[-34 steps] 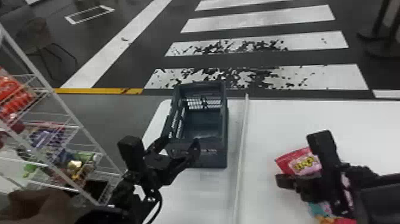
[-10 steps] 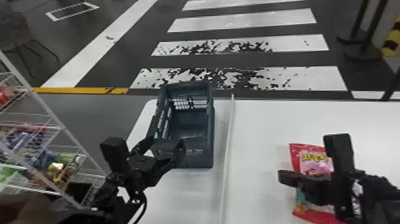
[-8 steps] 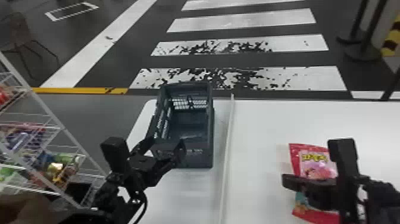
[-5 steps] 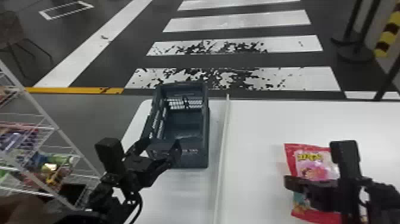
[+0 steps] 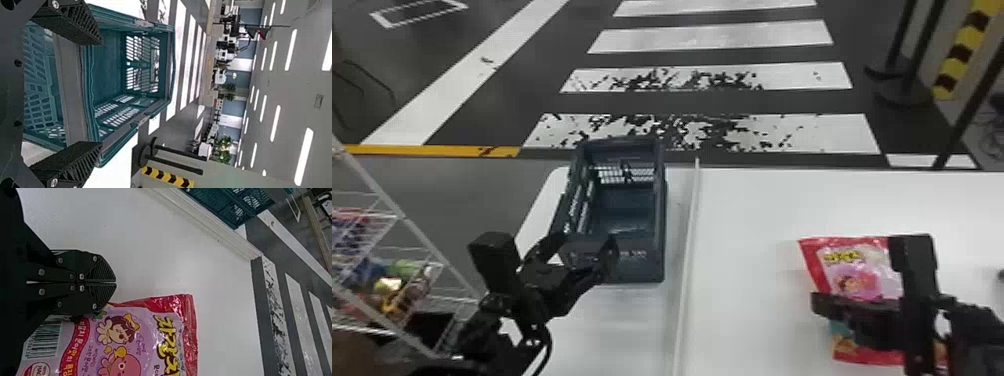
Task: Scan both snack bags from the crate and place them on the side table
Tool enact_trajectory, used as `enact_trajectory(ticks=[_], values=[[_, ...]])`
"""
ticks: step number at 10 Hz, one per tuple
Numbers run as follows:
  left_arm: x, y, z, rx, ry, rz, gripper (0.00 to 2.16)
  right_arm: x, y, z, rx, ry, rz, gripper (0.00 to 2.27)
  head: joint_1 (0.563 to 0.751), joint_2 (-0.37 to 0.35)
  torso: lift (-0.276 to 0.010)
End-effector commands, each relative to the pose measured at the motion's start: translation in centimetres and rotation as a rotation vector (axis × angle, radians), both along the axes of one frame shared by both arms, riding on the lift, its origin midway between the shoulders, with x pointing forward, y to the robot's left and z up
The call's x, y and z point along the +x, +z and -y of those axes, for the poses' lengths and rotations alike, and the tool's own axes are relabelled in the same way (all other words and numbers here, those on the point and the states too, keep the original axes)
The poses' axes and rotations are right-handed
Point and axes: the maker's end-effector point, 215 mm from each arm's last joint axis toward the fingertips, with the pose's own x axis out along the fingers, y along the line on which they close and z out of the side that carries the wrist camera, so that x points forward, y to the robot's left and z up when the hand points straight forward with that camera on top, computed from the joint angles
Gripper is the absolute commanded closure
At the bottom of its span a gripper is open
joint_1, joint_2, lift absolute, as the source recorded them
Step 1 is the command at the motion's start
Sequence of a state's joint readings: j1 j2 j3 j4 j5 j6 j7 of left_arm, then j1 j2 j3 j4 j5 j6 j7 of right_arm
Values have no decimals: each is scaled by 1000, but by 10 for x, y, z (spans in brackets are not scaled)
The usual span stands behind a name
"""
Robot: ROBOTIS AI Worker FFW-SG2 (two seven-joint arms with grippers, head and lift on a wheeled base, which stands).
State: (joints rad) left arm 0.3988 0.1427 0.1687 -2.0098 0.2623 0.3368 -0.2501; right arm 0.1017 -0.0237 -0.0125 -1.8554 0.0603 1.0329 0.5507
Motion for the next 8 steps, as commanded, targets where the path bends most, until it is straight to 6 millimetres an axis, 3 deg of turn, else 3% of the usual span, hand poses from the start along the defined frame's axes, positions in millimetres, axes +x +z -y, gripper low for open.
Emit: enact_trajectory(ticks=[1,4,8], values=[[0,0,0,0,-1,0,87,4,2,2,5,-6,6,2253,695,159,-95],[-1,1,1,0,-2,1,87,16,6,0,5,-4,15,2253,695,153,-95],[-3,1,1,2,-4,0,87,17,1,12,-6,-25,6,2256,695,147,-95]])
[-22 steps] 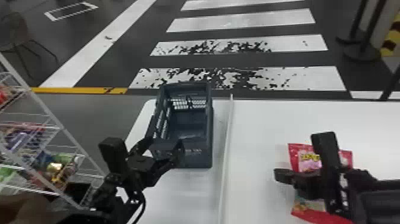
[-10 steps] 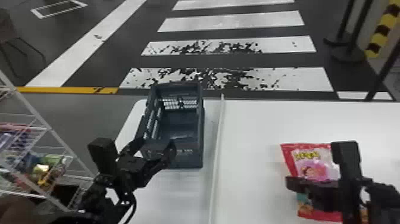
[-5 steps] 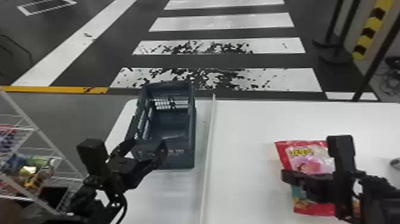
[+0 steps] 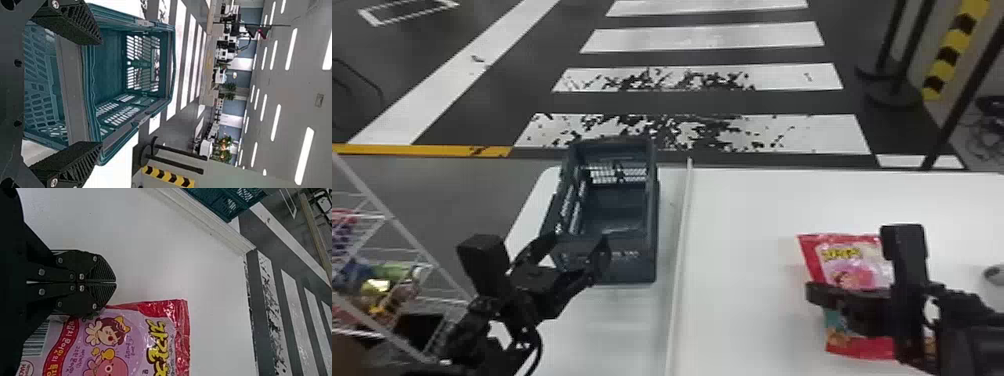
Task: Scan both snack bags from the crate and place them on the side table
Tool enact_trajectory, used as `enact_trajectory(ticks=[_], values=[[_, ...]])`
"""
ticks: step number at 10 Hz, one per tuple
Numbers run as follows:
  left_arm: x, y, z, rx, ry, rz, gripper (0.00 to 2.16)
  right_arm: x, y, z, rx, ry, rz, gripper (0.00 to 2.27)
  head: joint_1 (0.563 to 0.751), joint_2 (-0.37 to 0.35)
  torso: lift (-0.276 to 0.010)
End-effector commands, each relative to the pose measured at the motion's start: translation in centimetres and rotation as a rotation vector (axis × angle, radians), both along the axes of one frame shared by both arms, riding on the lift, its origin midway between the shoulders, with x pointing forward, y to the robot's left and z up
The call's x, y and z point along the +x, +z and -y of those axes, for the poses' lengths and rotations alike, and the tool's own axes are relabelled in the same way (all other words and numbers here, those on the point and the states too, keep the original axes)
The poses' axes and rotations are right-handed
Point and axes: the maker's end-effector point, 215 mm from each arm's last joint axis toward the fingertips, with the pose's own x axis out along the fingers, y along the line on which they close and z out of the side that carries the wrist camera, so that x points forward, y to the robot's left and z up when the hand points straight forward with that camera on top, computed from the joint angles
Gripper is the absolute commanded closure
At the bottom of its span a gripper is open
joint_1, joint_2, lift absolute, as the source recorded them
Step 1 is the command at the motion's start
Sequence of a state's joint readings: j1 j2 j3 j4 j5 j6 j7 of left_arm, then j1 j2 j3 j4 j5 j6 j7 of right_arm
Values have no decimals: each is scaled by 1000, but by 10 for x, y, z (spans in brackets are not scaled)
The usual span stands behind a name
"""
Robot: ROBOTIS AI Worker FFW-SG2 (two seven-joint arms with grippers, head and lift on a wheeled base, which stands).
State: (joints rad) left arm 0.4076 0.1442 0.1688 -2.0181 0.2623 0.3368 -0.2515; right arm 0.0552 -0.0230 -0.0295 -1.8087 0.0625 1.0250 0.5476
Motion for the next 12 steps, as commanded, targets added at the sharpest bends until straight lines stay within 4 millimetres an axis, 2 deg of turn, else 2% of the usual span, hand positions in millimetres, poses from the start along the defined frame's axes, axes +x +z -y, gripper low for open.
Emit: enact_trajectory(ticks=[1,2,4,6,8,10,12], values=[[-1,0,0,0,-1,0,87,0,-1,6,-2,-11,-4,2256,695,143,-95],[-1,0,0,0,-1,0,87,1,1,6,9,-15,-2,2256,695,138,-95],[-2,0,0,0,-1,-1,87,-1,16,-12,142,-19,4,2253,695,136,-95],[-2,1,-1,2,1,0,87,13,58,-9,227,-38,90,2256,695,153,-95],[-2,1,-1,3,0,0,87,36,91,26,290,-128,217,2256,695,143,-95],[-2,0,-2,4,2,-1,87,41,86,79,220,-244,258,2256,695,107,-95],[-1,-1,-3,3,3,-2,87,34,81,134,154,-343,286,2250,695,38,-95]])
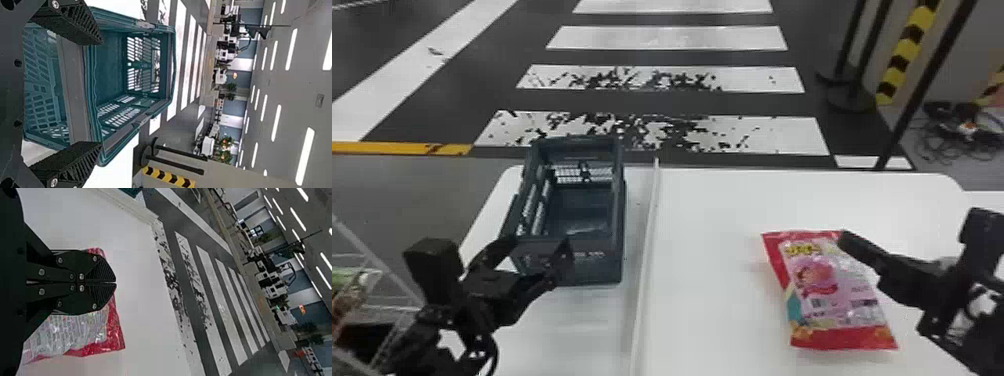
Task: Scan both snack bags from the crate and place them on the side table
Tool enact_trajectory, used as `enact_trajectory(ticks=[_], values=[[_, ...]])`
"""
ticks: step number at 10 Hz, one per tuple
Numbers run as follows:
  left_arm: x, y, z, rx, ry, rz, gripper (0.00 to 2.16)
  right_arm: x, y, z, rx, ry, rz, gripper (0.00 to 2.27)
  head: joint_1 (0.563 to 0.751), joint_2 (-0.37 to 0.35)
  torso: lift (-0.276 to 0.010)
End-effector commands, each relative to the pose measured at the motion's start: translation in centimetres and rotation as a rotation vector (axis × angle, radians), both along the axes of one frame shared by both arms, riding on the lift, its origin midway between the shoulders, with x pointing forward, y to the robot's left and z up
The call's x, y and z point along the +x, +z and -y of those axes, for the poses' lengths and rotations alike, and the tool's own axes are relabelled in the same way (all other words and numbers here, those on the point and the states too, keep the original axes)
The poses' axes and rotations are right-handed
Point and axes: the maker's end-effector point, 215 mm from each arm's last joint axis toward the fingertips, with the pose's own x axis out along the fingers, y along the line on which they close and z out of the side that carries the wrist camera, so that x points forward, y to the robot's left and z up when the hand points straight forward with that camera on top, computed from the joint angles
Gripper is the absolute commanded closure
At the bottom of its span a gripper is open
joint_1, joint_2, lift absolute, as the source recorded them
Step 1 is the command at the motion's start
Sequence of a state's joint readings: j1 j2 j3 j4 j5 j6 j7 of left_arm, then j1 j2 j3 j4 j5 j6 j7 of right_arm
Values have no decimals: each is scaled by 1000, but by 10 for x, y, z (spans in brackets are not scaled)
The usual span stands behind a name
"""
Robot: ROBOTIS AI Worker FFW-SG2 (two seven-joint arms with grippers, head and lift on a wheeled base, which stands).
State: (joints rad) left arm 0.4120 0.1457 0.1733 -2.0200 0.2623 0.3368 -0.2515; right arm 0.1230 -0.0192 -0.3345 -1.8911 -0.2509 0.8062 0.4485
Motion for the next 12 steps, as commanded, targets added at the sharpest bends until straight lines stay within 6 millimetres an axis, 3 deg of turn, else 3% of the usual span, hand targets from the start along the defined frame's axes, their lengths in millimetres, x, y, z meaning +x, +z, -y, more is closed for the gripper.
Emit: enact_trajectory(ticks=[1,2,3,4,7,12], values=[[1,0,0,0,0,1,87,-8,4,37,-28,-64,24,2013,695,5,-95],[1,1,0,0,0,3,87,-16,6,54,-37,-89,30,1453,695,-12,-95],[2,3,0,0,0,6,87,-24,8,64,-54,-103,37,667,695,-40,-95],[3,6,0,1,0,12,87,-32,6,75,-105,-118,24,63,695,-63,-95],[3,6,1,1,0,13,87,-49,-14,129,-322,-217,-63,63,695,-115,-95],[5,4,4,-1,-7,9,87,-53,-54,181,-380,-247,-178,63,695,-198,-95]])
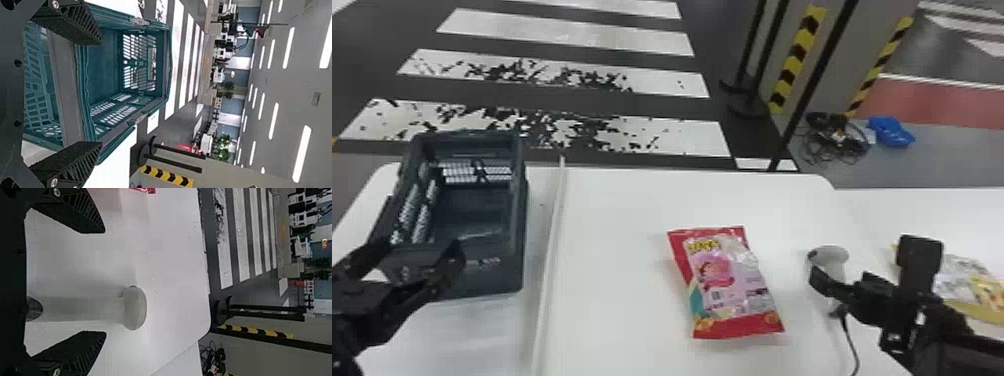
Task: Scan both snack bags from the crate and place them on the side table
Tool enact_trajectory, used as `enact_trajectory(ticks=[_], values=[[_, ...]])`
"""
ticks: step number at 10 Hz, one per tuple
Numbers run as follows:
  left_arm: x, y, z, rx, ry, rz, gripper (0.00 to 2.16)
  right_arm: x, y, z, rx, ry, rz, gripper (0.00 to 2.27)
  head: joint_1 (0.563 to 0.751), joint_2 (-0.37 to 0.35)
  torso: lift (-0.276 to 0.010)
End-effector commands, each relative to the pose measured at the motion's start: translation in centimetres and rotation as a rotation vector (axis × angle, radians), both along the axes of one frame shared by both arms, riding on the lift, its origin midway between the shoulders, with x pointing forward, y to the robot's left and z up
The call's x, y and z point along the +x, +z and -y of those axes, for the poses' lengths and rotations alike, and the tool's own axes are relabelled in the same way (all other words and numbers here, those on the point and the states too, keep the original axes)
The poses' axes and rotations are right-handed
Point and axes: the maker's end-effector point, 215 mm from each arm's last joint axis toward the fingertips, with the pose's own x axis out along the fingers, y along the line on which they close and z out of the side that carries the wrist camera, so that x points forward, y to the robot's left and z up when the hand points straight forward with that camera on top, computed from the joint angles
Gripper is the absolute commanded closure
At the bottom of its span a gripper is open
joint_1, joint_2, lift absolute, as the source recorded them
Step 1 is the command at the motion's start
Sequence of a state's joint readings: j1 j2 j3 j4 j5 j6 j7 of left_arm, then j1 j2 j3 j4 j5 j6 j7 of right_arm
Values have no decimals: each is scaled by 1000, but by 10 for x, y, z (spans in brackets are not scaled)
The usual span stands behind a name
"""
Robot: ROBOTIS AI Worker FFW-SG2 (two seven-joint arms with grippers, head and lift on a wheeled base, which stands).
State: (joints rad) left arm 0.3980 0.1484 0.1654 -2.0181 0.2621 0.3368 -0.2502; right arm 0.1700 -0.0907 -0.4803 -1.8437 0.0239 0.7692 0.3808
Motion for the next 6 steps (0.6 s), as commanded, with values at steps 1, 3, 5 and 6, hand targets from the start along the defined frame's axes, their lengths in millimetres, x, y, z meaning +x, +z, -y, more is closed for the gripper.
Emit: enact_trajectory(ticks=[1,3,5,6], values=[[0,-2,1,1,-1,-4,87,5,-15,16,-12,-4,-40,66,695,-213,-95],[0,-3,-1,3,1,-5,87,16,-31,28,-18,12,-91,97,695,-233,-95],[0,-5,-1,3,1,-9,87,18,-42,31,-18,20,-150,221,695,-241,-95],[-1,-6,-1,3,1,-11,87,17,-46,33,-27,21,-167,360,695,-244,-95]])
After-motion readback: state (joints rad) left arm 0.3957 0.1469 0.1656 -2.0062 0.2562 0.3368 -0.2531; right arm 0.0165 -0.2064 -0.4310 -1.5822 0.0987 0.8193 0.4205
